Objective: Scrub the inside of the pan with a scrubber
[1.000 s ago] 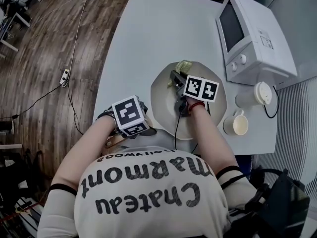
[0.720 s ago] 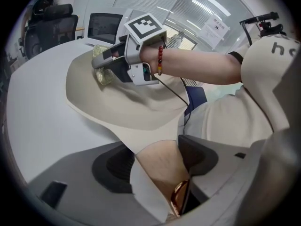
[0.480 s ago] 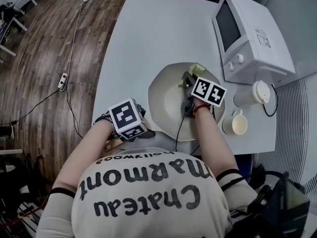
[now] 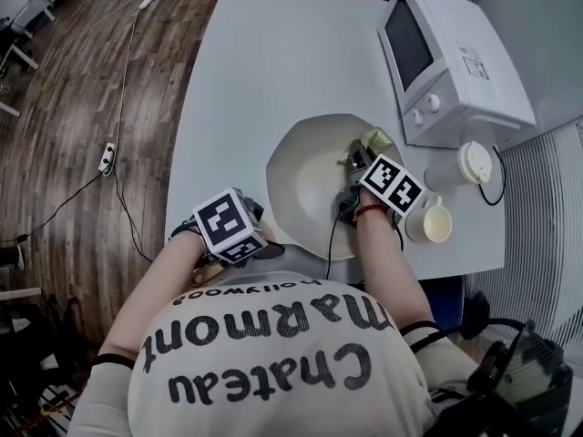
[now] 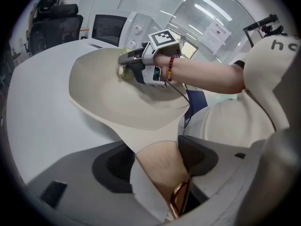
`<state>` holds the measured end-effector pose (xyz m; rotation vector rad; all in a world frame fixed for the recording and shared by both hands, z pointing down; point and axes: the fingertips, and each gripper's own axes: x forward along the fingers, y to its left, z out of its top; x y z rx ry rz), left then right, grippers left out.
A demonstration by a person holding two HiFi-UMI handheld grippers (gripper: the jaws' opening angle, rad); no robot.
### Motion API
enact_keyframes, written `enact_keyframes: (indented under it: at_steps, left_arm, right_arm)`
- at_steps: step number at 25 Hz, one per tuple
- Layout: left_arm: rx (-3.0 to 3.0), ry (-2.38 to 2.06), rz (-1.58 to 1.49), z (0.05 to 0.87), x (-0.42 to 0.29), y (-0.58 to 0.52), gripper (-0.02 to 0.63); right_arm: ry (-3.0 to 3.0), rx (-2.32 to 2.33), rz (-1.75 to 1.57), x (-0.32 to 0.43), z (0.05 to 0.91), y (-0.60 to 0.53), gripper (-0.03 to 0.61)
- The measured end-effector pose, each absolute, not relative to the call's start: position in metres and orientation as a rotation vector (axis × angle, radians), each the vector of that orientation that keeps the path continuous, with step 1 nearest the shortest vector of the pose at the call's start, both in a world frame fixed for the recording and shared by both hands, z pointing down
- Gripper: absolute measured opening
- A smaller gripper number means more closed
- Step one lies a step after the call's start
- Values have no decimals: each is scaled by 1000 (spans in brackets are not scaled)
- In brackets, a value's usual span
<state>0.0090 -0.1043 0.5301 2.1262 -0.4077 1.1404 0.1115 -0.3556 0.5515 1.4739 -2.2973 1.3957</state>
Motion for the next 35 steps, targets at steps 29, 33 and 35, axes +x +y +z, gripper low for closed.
enact_keyframes:
  at_steps: [29,33,35]
  left_arm:
    - [2120,-468,1007,529,11,-109,288]
    - [2126,-470,1009,530,11,-112,288]
    - [2128,-468,1016,530,12,-113,288]
  right_arm:
    - [-2421,500,1508,16,515,-248,83]
    - [-2362,186,1601,-11,511,-211,83]
    - [-2359,142,1588,-18,510,-205,83]
